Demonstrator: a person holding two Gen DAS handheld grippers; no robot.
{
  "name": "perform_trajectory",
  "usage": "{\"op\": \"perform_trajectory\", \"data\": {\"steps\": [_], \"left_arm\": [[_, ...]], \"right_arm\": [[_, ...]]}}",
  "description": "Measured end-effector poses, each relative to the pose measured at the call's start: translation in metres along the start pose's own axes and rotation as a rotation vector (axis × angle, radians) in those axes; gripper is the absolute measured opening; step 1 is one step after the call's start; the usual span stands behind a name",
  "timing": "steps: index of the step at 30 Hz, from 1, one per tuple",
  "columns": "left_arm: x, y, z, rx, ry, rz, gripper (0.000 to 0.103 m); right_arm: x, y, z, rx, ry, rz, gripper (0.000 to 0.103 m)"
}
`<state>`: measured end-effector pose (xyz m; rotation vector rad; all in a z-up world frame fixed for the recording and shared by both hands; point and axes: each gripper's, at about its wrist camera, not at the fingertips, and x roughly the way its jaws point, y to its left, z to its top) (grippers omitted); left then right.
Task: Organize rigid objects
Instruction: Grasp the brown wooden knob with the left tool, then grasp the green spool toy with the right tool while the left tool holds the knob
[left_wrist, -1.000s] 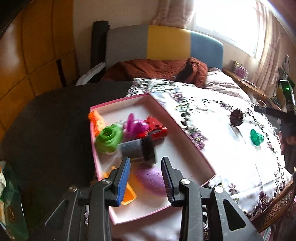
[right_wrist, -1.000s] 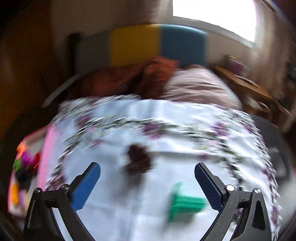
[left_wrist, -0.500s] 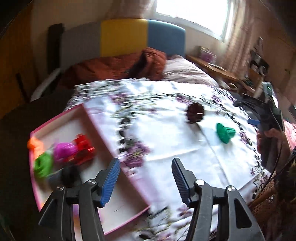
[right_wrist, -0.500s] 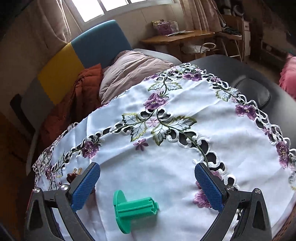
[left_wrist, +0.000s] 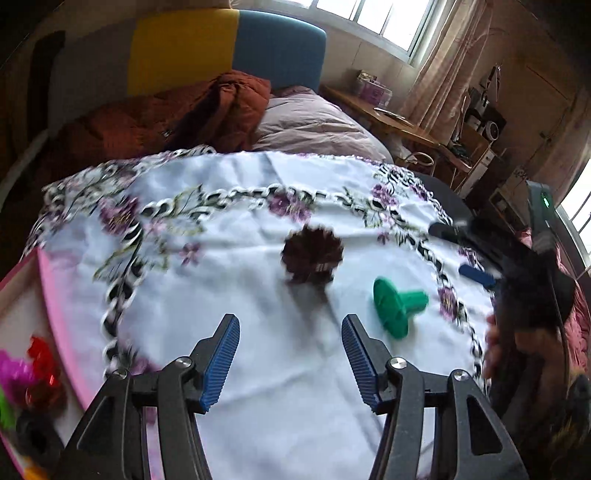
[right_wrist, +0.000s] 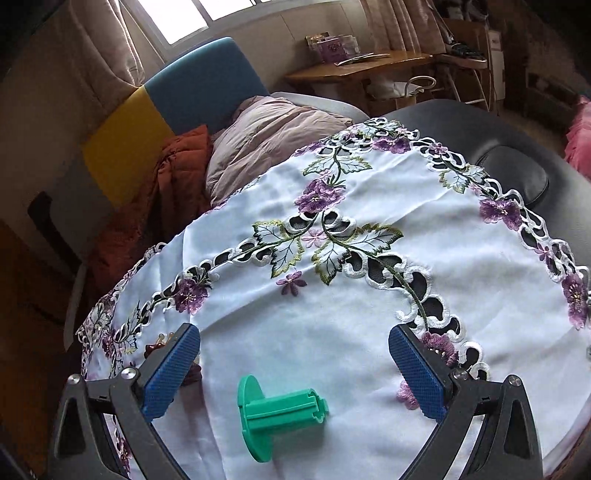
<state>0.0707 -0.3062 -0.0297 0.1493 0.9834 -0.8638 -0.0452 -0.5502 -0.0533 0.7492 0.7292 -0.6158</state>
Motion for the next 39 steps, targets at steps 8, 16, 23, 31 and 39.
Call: {"op": "perform_trajectory", "data": {"steps": [8,16,23,31,39], "left_arm": [[0.055,-0.012,0.039,0.032,0.028,-0.038,0.084],[0.107,-0.015,0.054,0.049,0.073,-0.024,0.093],[0.130,-0.001,0.051,-0.038,0.116,-0.097,0.065],[0.089,0.003,0.019,-0.001,0.082,-0.050,0.065],[0.042,0.002,-0.022,0.022,0.046,0.012,0.065]], "right_arm": [[0.003,0.002,0.000,0.002,0.021,0.035,0.103],[0.005,0.004,0.001,0.003,0.030,0.053,0.103],[0.008,0.004,0.001,-0.004,0.037,0.042,0.103],[0.015,0.005,0.001,-0.016,0.072,0.045,0.103],[0.033,0.011,-0.009,-0.061,0.177,0.031,0.103]]}}
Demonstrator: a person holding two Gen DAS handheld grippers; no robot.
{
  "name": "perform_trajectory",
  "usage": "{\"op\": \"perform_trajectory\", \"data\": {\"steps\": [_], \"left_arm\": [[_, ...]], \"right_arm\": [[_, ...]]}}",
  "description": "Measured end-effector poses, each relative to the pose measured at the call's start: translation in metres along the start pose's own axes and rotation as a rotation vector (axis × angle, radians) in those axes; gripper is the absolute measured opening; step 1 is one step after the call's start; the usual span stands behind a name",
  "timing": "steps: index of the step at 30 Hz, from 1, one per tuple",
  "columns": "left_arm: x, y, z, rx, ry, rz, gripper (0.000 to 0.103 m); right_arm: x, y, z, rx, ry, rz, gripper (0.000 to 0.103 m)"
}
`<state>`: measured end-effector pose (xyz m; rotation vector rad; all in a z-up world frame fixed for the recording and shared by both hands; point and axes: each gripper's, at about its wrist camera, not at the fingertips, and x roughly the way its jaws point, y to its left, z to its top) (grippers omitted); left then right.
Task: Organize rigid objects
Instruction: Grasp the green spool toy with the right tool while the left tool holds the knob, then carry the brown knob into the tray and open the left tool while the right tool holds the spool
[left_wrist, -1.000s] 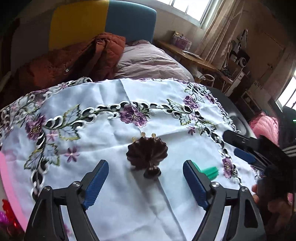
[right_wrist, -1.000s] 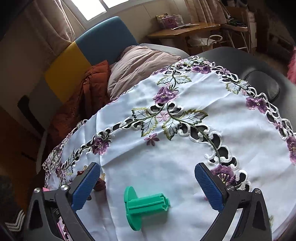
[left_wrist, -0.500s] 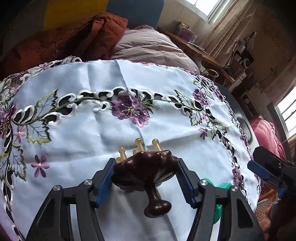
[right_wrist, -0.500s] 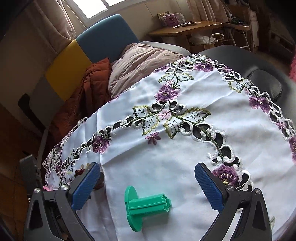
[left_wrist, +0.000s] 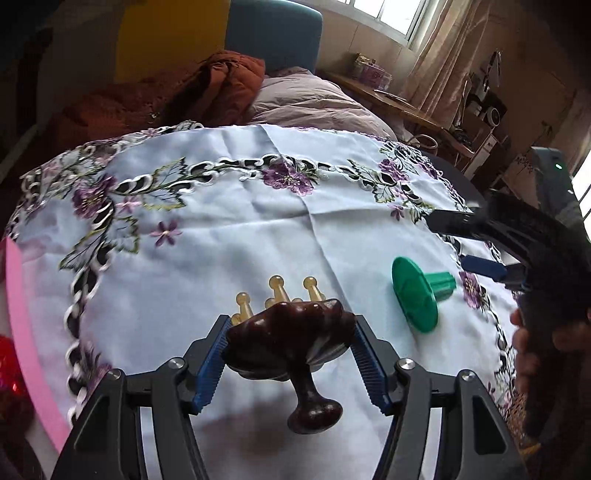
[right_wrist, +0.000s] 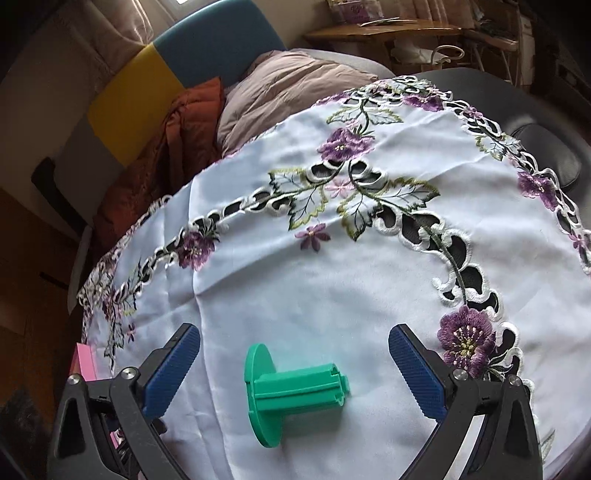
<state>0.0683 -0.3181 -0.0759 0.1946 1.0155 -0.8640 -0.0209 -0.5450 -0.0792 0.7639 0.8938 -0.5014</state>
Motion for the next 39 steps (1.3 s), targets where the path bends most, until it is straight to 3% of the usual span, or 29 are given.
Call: {"op": "perform_trajectory", "data": {"steps": [12,21,22,25,39], "left_arm": [[-0.047,0.001,-0.040,-0.001,-0.046,0.048,0.065],[-0.083,0.007,-0.051,-0.015,-0.120,0.089,0.065],[-0.086,0.009,-0.052,-0.021,-0.126,0.091,0.065],[-0.096,0.016,-0.055,-0.041,-0.139,0.104,0.065],[-0.129,0.045,-0.077,-0.111,-0.192,0.140,0.065]], "right_arm": [[0.014,0.019,-0.010,-0.148,0.063,-0.098,0.103],[0.023,0.027,-0.018,-0.223,0.113,-0.145,0.103],[0.025,0.027,-0.019,-0.228,0.121,-0.146,0.101],[0.030,0.030,-0.024,-0.274,0.143,-0.186,0.059],[0.039,0.037,-0.034,-0.346,0.170,-0.223,0.062]]}}
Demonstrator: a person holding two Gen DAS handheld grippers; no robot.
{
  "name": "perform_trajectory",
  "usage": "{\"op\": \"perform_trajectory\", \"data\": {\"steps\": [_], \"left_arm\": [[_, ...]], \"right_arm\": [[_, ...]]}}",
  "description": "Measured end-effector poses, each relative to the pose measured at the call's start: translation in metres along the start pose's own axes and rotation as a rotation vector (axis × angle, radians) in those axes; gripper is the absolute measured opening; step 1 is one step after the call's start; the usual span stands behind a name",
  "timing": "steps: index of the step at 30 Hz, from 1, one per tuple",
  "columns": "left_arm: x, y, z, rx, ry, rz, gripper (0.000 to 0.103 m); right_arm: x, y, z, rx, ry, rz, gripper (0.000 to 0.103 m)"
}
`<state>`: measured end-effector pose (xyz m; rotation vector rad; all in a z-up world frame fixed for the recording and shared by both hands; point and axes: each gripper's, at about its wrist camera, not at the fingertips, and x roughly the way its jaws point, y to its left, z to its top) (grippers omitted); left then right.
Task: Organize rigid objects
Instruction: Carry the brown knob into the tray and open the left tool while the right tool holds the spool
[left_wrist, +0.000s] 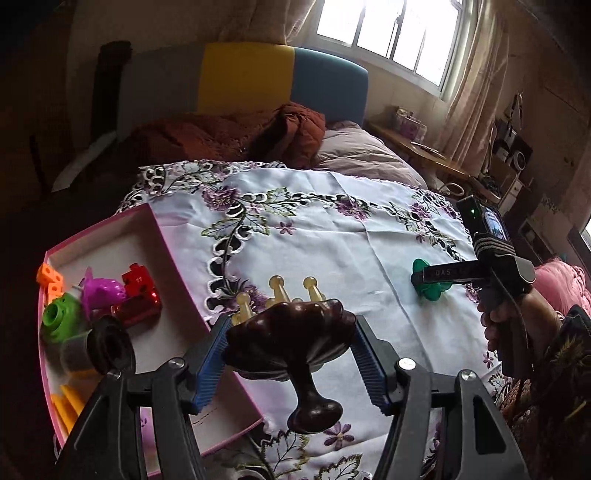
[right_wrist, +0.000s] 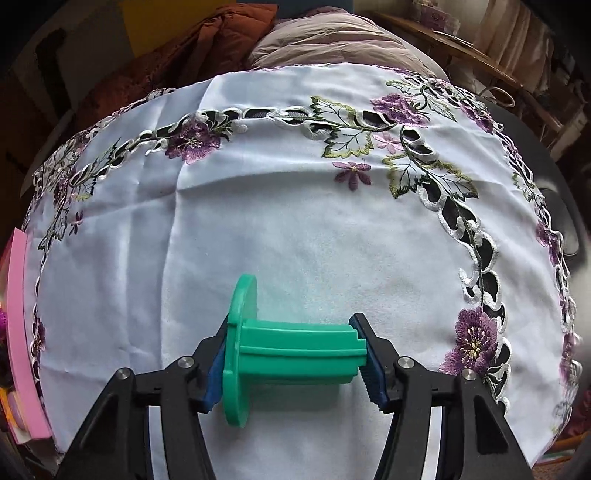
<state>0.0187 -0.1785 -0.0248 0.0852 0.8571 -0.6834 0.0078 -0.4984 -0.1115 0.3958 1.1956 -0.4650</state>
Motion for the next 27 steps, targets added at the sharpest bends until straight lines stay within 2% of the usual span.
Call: {"op": "perform_trajectory", "data": {"steps": [27], "left_arm": [[-0.018,0.047,-0.019,-0.100,-0.005,0.025,0.065]], "right_arm": [[0.002,0.008,-0.001,-0.036,-0.021,-0.027,0.063]]}}
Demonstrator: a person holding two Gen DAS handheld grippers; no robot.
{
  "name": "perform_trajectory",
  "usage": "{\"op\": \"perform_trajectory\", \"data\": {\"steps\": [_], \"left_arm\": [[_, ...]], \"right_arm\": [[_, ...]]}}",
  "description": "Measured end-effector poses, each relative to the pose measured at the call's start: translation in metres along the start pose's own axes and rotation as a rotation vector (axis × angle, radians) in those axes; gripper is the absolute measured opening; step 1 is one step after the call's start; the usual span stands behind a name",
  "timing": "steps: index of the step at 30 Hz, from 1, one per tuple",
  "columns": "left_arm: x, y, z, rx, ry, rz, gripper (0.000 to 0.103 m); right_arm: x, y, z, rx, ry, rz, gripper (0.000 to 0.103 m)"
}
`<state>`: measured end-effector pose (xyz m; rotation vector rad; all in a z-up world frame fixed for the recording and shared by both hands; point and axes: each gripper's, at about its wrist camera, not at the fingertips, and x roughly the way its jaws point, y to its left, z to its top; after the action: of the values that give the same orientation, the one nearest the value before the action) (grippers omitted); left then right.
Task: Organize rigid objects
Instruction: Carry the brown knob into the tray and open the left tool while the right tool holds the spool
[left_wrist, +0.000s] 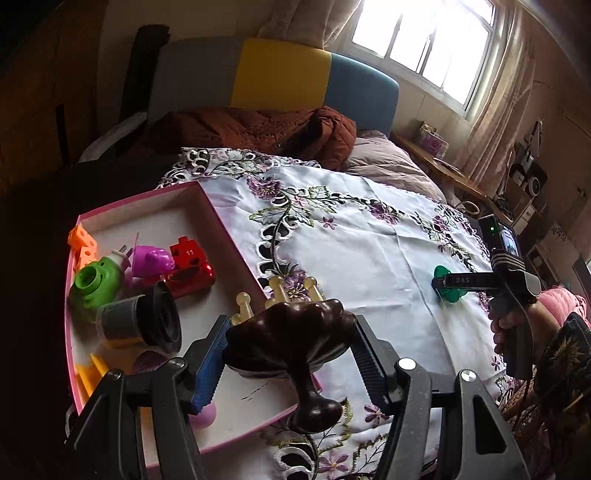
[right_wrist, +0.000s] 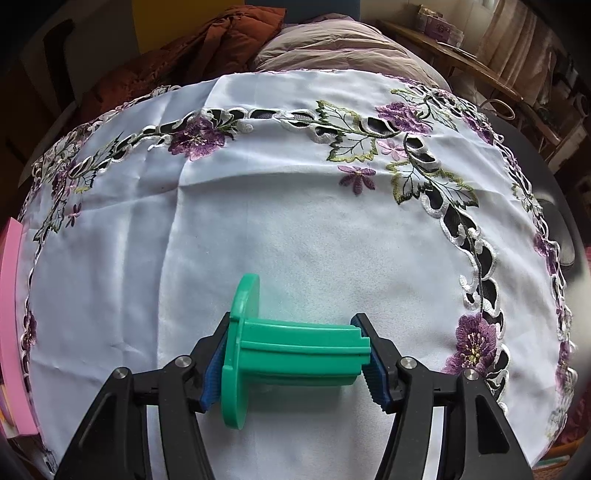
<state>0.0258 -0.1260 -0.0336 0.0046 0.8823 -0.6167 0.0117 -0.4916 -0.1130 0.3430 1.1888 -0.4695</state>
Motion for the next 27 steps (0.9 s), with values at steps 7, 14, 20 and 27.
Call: {"op": "perform_trajectory", "data": {"steps": [7,14,20,27], "left_arm": [[-0.010,0.015,-0.003,-0.032,-0.013,0.012,0.065],[-0.032,0.053,-0.007,-0.101,-0.043,0.045,0.065],[-0.057,0.098,-0.016,-0.171,-0.070,0.117,0.065],[-0.059,0.121,-0.025,-0.240,-0.047,0.141,0.065]], "right_arm": [[0.000,0.001,-0.003,-0.019,-0.009,-0.009,0.062],[-0.002,0.005,-0.007,-0.039,-0.018,-0.022,0.061],[-0.002,0.006,-0.007,-0.056,-0.022,-0.029,0.061],[-0.003,0.008,-0.008,-0.066,-0.024,-0.031,0.060]]}}
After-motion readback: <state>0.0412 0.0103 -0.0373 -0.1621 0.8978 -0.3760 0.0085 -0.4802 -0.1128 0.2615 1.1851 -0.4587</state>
